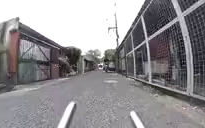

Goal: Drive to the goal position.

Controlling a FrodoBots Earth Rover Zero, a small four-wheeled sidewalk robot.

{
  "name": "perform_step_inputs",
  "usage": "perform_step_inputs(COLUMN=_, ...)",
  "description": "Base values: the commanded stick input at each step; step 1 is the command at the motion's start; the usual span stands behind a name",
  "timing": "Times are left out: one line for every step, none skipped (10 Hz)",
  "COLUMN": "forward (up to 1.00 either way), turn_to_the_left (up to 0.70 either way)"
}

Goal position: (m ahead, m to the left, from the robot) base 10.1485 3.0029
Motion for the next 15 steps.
perform_step_inputs(forward=0.7, turn_to_the_left=0.0)
perform_step_inputs(forward=0.7, turn_to_the_left=0.0)
perform_step_inputs(forward=0.7, turn_to_the_left=0.0)
perform_step_inputs(forward=0.7, turn_to_the_left=0.02)
perform_step_inputs(forward=0.7, turn_to_the_left=0.0)
perform_step_inputs(forward=0.7, turn_to_the_left=0.0)
perform_step_inputs(forward=0.7, turn_to_the_left=0.0)
perform_step_inputs(forward=0.78, turn_to_the_left=0.0)
perform_step_inputs(forward=0.85, turn_to_the_left=0.0)
perform_step_inputs(forward=0.85, turn_to_the_left=0.03)
perform_step_inputs(forward=0.85, turn_to_the_left=0.06)
perform_step_inputs(forward=0.85, turn_to_the_left=-0.21)
perform_step_inputs(forward=0.85, turn_to_the_left=-0.34)
perform_step_inputs(forward=0.85, turn_to_the_left=-0.33)
perform_step_inputs(forward=0.85, turn_to_the_left=-0.04)
